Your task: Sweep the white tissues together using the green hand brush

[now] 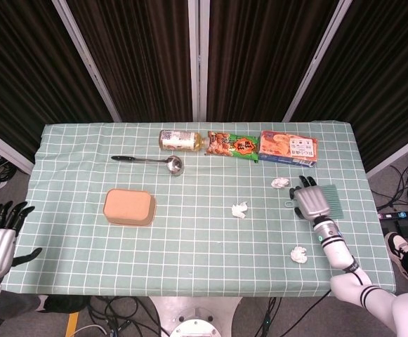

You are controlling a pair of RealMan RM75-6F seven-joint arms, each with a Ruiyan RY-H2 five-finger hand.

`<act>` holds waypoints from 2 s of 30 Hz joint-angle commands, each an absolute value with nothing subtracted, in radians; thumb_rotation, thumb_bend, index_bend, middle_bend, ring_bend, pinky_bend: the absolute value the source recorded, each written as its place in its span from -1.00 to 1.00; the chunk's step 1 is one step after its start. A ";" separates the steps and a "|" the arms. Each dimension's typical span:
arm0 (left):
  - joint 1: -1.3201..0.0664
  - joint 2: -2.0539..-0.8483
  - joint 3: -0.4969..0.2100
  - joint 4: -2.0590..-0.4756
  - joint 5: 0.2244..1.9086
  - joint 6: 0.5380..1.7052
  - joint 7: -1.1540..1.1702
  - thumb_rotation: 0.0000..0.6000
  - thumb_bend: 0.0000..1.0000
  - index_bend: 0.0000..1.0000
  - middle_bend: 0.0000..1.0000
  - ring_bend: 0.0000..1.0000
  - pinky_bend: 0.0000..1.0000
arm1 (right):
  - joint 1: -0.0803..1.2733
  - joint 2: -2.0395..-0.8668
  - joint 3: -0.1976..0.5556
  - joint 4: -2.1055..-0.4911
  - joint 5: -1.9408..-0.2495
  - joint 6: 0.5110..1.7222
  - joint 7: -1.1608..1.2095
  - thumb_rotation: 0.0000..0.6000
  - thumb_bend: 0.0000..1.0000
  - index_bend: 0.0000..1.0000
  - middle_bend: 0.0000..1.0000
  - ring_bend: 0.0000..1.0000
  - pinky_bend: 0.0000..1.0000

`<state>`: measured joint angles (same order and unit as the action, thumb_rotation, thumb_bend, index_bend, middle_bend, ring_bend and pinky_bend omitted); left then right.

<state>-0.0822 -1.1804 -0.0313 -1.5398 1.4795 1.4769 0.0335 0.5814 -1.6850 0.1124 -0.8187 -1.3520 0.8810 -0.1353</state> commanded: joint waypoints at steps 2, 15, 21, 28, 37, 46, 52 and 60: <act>-0.084 -1.179 -0.029 -1.537 1.484 1.473 0.023 1.00 -0.78 -0.70 -0.81 -1.00 -0.97 | 0.584 -1.692 0.106 -0.811 -1.348 0.870 -0.153 1.00 -0.56 -0.10 -0.09 -0.82 -0.74; -0.079 -1.181 -0.030 -1.532 1.484 1.479 0.014 1.00 -0.78 -0.70 -0.81 -1.00 -0.97 | 0.576 -1.596 0.112 -0.927 -1.404 0.982 -0.082 1.00 -0.44 0.43 0.25 -0.44 -0.59; -0.082 -1.171 -0.031 -1.550 1.483 1.473 0.019 1.00 -0.79 -0.70 -0.81 -1.00 -0.97 | 0.619 -1.461 0.144 -1.067 -1.455 0.990 0.158 1.00 -0.44 0.48 0.27 -0.35 -0.45; -0.074 -1.148 -0.029 -1.598 1.488 1.489 0.054 1.00 -0.80 -0.70 -0.81 -1.00 -0.97 | 0.724 -1.471 0.138 -0.946 -1.544 0.929 0.575 1.00 -0.44 0.48 0.28 -0.35 -0.45; -0.069 -1.118 -0.030 -1.660 1.476 1.490 0.102 1.00 -0.80 -0.70 -0.81 -1.00 -0.97 | 0.832 -1.630 0.055 -0.616 -1.648 0.910 0.949 1.00 -0.40 0.48 0.28 -0.35 -0.44; -0.064 -1.103 -0.029 -1.710 1.461 1.489 0.147 1.00 -0.80 -0.70 -0.81 -1.00 -0.97 | 0.897 -1.749 -0.019 -0.409 -1.690 0.864 1.164 1.00 -0.35 0.56 0.30 -0.33 -0.44; -0.061 -1.087 -0.031 -1.743 1.466 1.499 0.168 1.00 -0.80 -0.70 -0.81 -1.00 -0.97 | 0.911 -1.777 -0.070 -0.399 -1.724 0.915 1.364 1.00 -0.35 0.64 0.32 -0.33 -0.44; -0.052 -1.076 -0.026 -1.758 1.476 1.512 0.170 1.00 -0.80 -0.70 -0.81 -1.00 -0.97 | 0.917 -1.787 -0.112 -0.442 -1.760 1.043 1.529 1.00 -0.35 0.67 0.35 -0.29 -0.44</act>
